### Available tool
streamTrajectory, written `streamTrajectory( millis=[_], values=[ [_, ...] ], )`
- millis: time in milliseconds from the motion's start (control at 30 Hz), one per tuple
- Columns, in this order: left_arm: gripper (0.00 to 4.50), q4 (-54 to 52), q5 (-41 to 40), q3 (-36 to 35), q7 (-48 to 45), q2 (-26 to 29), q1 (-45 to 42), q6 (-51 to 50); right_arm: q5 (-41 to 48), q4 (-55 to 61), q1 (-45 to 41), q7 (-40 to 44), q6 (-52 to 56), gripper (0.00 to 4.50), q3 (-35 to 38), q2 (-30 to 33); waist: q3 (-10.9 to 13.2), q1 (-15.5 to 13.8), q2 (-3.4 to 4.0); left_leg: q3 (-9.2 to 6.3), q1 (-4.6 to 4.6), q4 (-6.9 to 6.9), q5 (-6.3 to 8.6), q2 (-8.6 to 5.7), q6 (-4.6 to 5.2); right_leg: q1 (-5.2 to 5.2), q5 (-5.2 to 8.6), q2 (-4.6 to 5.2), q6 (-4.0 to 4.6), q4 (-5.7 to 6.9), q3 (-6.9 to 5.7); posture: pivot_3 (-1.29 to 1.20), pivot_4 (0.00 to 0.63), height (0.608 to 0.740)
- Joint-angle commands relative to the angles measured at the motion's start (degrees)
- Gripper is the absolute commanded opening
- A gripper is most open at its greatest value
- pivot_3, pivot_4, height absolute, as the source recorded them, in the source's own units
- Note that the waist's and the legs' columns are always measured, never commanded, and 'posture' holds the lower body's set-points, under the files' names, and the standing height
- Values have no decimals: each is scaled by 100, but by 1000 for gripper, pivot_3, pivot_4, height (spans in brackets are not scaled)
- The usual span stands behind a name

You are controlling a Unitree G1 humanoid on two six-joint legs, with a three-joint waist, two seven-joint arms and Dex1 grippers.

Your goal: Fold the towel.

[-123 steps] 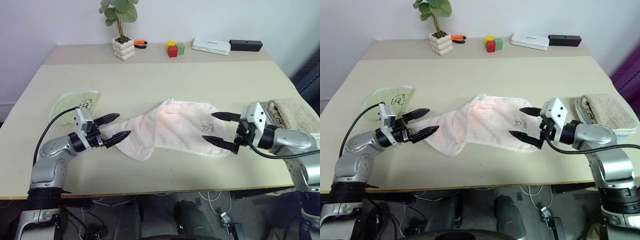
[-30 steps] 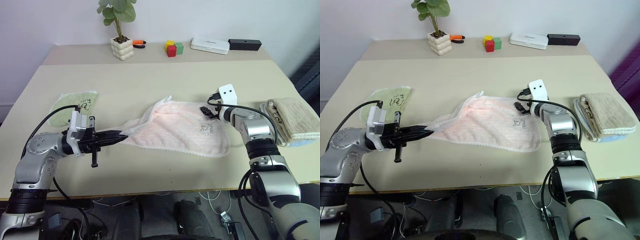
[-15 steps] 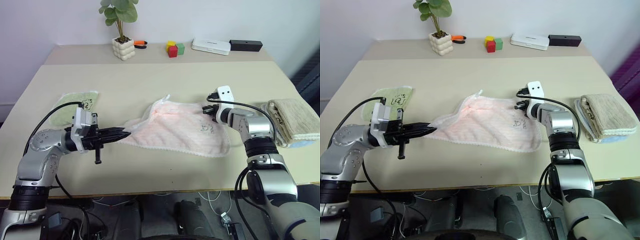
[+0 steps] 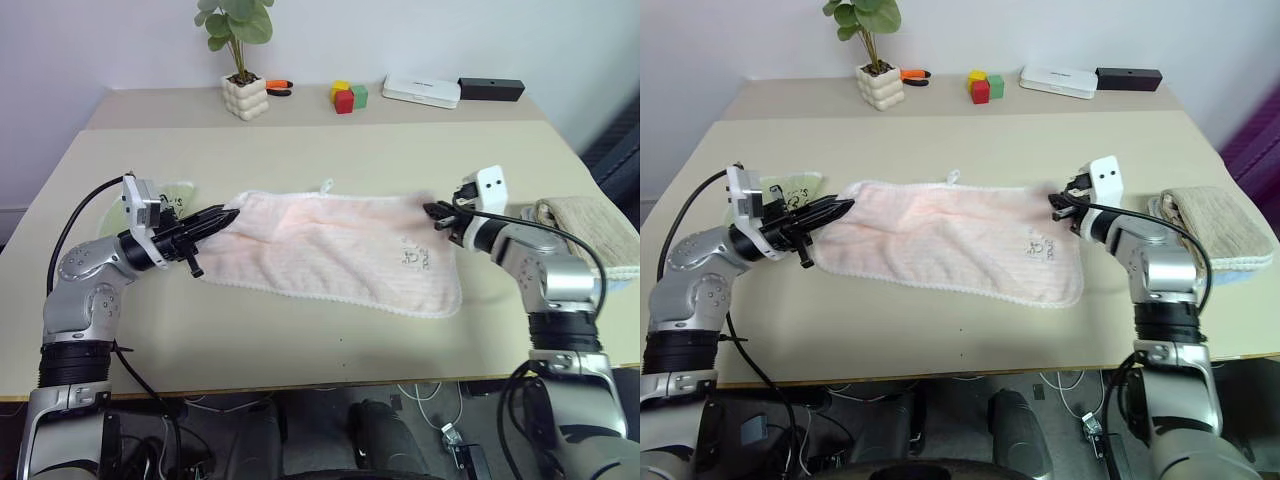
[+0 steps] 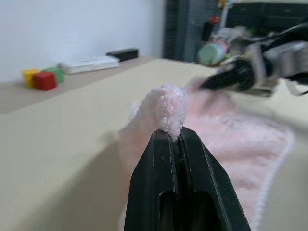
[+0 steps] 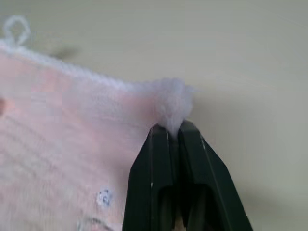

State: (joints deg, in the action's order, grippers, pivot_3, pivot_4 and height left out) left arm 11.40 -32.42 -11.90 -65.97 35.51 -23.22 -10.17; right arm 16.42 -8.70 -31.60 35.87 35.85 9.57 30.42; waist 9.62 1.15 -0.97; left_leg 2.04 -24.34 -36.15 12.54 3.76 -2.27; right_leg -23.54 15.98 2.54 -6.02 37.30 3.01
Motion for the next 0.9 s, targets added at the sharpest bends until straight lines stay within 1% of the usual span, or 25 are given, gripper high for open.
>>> streamTrajectory(
  millis=[33, 167, 267, 367, 467, 600, 700, 767, 833, 900],
  values=[
    [0, 557, 311, 72, 35, -96, -422, 416, 301, 441, -88, 119, -102, 89, 148, -8, 0, -8, -1, -1, 1, -1, 0, 1, 0, 0, 0, -2, 0, 2, 0, 0, 150, 740],
    [0, 2136, 1178, 322, 456, -238, -1605, 1420, 94, 26, -454, -73, -741, 89, 88, -60, 2, -74, -4, -5, -3, -14, -1, -1, -1, 3, 0, -4, 1, 2, -2, 0, 150, 740],
    [0, 3376, 1592, 377, 680, -284, -2547, 2180, -50, -386, -782, -92, -1250, 89, -6, -76, 3, -60, -5, -4, -9, -19, -1, -6, -1, 6, 0, 1, 1, -6, -2, 0, 150, 740],
    [0, 4664, 1999, 426, 1063, -292, -3464, 2870, -459, -1235, -1315, -333, -1989, 89, -152, -83, 3, -40, -6, 0, -11, -11, -1, -8, -1, 4, -8, 3, -14, -14, -1, 0, 150, 740],
    [0, 5535, 2374, 461, 1594, -250, -4049, 3344, -908, -2114, -1850, -603, -2757, 89, -349, -51, 4, -3, -5, 2, -12, 0, -1, -7, -1, -6, -8, 2, -14, -12, 0, 0, 150, 740],
    [0, 6073, 2768, 477, 2144, -96, -4610, 3732, -1120, -3113, -2591, -1090, -3554, 89, -186, 76, 10, 2, 0, 5, -21, 8, -1, -6, -1, -26, -8, 0, -14, -5, 2, 0, 150, 740],
    [0, 6193, 2847, 364, 2244, 49, -4879, 3968, -1124, -3187, -2698, -1193, -4166, 89, -36, 299, 10, -14, 0, 5, -53, 4, -2, -5, -3, -54, -8, 0, -15, -3, 2, 0, 150, 740],
    [0, 6208, 2792, 267, 2030, 138, -4907, 4128, -1011, -2919, -2490, -1052, -4420, 89, 62, 407, 10, -35, 1, 4, -84, -1, -5, -5, -6, -81, -9, 2, -16, -4, 0, 0, 150, 740],
    [0, 6186, 2695, 174, 1680, 201, -4838, 4270, -866, -2423, -2122, -862, -4503, 89, 145, 478, 10, -41, 1, 6, -90, 0, -6, -6, -9, -84, -9, 5, -16, -9, 0, 0, 150, 740],
    [0, 6107, 2491, 18, 1158, 220, -4657, 4424, -518, -1438, -1389, -418, -4342, 89, 239, 577, 10, -54, 1, 4, -93, 0, -8, -6, -12, -84, -8, 5, -17, -11, -5, 0, 150, 740]
  ],
)
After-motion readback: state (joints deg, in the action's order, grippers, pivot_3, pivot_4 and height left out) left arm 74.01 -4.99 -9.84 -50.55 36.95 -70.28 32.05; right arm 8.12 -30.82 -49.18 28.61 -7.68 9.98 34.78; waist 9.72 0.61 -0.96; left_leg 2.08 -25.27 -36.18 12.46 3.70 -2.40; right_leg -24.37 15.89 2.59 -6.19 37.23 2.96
